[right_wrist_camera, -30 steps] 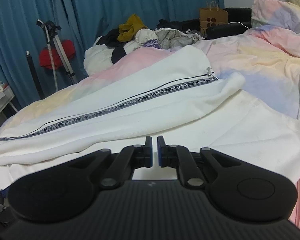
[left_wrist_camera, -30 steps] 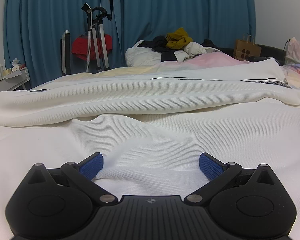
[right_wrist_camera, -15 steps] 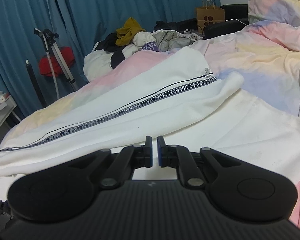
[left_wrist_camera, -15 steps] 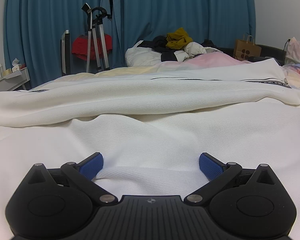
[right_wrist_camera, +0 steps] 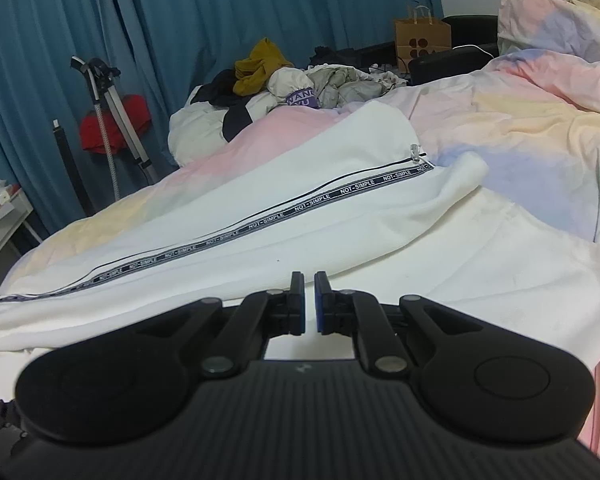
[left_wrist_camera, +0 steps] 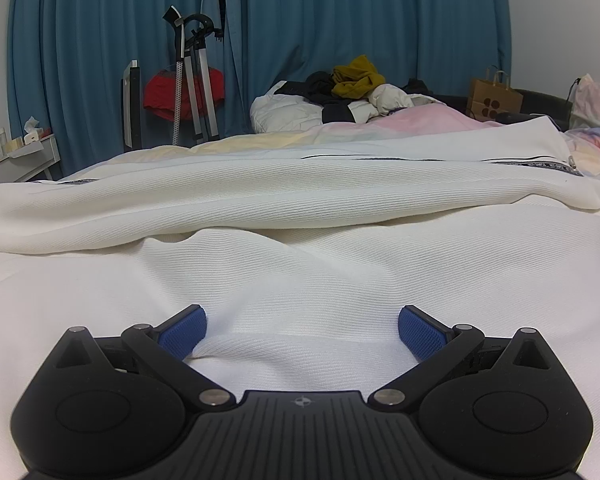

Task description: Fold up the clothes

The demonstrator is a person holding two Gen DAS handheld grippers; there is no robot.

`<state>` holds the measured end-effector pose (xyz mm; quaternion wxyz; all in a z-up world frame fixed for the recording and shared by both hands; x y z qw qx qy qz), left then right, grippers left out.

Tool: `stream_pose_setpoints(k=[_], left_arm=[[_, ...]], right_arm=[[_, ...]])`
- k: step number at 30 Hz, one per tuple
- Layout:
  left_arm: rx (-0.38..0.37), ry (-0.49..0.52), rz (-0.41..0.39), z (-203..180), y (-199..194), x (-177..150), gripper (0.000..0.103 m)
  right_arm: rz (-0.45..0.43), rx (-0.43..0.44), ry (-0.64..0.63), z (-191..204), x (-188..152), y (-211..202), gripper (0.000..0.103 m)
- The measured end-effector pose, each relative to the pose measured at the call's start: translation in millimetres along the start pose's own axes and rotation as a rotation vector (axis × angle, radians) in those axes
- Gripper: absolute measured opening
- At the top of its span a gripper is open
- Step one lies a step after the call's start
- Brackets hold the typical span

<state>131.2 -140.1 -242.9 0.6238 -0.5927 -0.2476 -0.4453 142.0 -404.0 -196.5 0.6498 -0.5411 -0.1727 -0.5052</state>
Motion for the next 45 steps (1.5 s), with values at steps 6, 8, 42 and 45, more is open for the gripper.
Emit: stream_pose_setpoints(k=[6, 8, 42, 45], left_arm=[[0.0, 0.0, -0.001, 0, 0, 0, 0.103], [0.001, 0.0, -0.001, 0, 0, 0, 0.103], [-0.048, -0.264, 0.119, 78, -64, 36, 0.103], [-0.084, -0.456, 0.095, 126, -100, 45, 0.103]], right_arm=[[-0.011, 0.002, 0.014, -1, 2, -6, 0.009], [-0.019, 0.003, 0.015, -1, 4, -9, 0.009], [-0.012, 0.041, 0.109, -22, 16, -11, 0.009], [-0.014, 0.055, 0.12, -22, 22, -12, 0.009]])
Point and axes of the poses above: each gripper's, at about its wrist camera, not at the fingertips, and y roughly the way its jaws point, z to its left, x to its top, the point moved 4 cm from there along y, roughly the way its jaws point, and after that the axes turned 4 degrees about y, right-handed, at the moved point
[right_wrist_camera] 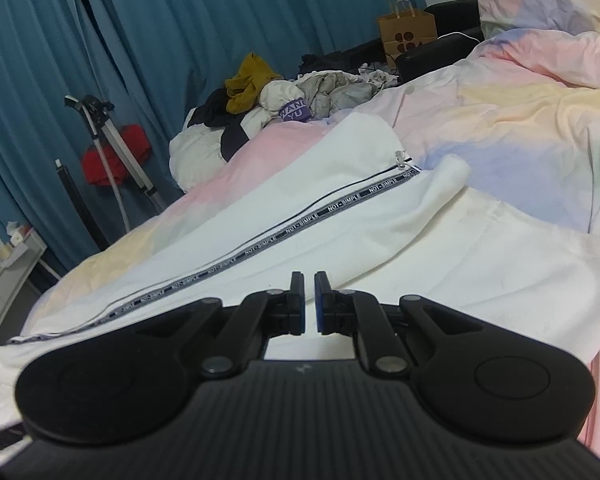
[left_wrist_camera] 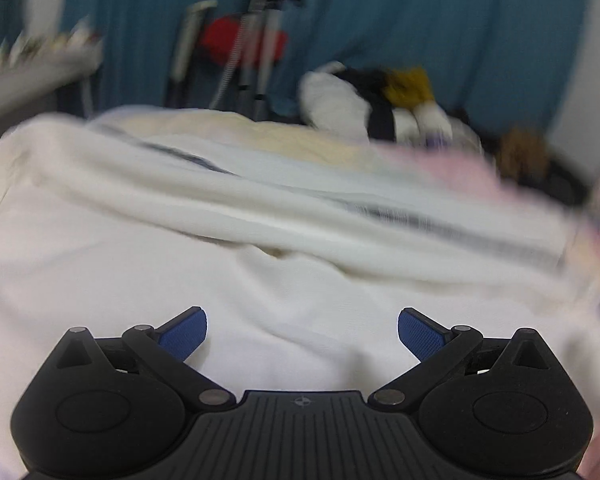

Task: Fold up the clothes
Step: 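Grasp the elastic waistband with the left gripper while the right gripper grasps a ribbed cuff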

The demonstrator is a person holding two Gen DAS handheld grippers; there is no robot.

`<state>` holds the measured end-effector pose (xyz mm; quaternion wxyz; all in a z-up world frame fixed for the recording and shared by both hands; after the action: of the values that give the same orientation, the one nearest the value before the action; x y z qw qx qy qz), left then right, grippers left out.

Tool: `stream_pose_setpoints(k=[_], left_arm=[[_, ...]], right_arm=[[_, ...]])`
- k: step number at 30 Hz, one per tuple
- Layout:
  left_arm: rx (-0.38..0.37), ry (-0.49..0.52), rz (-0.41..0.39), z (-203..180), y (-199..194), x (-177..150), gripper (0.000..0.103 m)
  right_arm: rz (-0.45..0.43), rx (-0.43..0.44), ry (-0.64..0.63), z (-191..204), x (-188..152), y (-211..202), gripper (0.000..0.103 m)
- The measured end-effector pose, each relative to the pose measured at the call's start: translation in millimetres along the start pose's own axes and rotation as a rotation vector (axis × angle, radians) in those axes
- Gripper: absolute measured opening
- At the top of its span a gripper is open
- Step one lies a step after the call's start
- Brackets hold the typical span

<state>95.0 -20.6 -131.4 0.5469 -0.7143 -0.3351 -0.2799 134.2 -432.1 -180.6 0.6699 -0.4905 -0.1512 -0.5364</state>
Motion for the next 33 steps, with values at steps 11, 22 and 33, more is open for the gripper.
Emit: stream_pose_setpoints(k=[11, 22, 33], left_arm=[[0.289, -0.314, 0.104, 136, -103, 44, 0.101], [0.294, -0.79, 0.187, 234, -116, -6, 0.101], [0.147, -1.019, 0.12, 262, -91, -48, 0.096]], right_arm=[[-0.021, 0.0, -0.003, -4, 11, -8, 0.009], [-0.058, -0.051, 0.322, -102, 41, -43, 0.009], [-0.072, -0.303, 0.57, -189, 23, -47, 0.066]])
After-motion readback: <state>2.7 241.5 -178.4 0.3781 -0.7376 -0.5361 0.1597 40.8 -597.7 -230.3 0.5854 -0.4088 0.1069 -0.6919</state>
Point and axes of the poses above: each gripper's, at about its wrist camera, not at the fingertips, and y roughly the way its jaws point, z to its left, x to its top, the point moved 4 cm from there along y, roughly the way its jaws point, and after that the axes turned 4 degrees about y, right-handed, at the moved point
